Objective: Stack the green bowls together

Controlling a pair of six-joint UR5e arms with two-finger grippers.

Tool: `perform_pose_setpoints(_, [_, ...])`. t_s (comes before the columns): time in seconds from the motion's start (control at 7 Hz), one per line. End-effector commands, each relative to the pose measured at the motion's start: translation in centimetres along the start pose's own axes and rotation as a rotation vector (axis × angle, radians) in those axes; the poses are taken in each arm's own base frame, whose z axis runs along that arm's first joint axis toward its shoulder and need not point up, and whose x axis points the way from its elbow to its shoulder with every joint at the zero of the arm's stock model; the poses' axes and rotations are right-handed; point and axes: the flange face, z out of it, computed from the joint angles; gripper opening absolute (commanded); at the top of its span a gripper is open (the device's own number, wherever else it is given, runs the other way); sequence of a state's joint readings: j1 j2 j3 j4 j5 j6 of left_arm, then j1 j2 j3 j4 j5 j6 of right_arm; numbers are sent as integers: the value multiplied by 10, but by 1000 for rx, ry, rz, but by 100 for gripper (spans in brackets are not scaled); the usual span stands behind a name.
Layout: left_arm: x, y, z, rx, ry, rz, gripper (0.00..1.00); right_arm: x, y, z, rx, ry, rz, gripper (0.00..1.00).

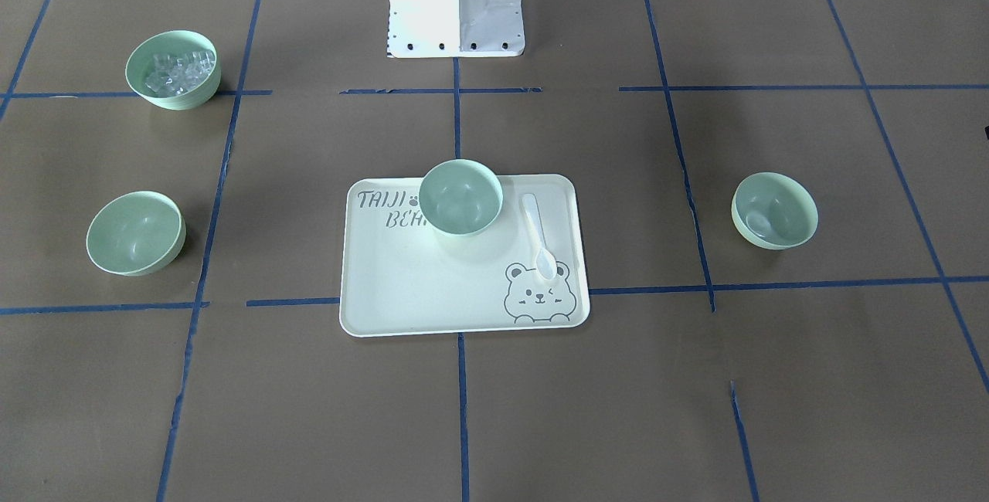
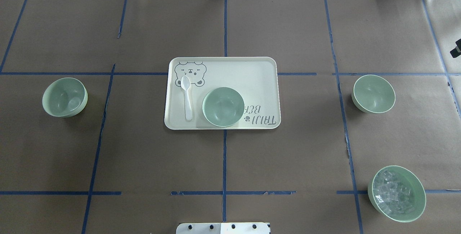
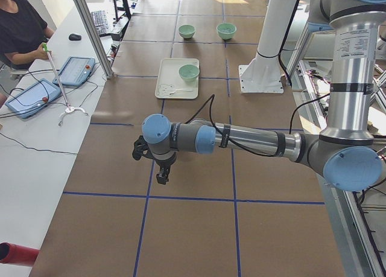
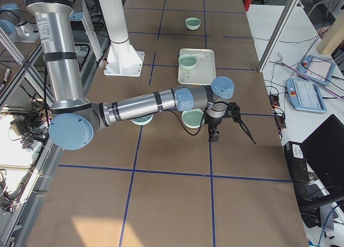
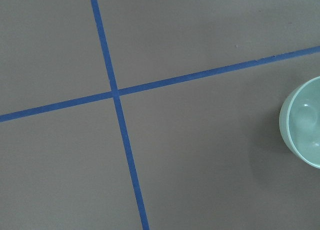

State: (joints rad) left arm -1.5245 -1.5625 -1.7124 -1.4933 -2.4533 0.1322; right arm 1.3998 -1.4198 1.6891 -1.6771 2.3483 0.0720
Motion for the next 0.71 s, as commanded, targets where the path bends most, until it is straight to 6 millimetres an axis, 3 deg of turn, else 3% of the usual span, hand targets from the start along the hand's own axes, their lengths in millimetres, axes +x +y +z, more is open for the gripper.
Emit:
perform_pose_setpoints(0.0, [12,-7,-12,13,-7,24,100,1,2,0,-10,-32,15,100])
perform_pose_setpoints(0.29, [27,-8,-21,34,-11,44,100,4,4,5,-16,-30,17,100])
perform_pose_setpoints(0.43, [23,-6,-18,26,-7,34,100,4,3,14,-31,-30,14,100])
perform_pose_setpoints(0.57, [20,-13,-13,28,-7,56,100,-9,-1,27,-31,-37,-31,100])
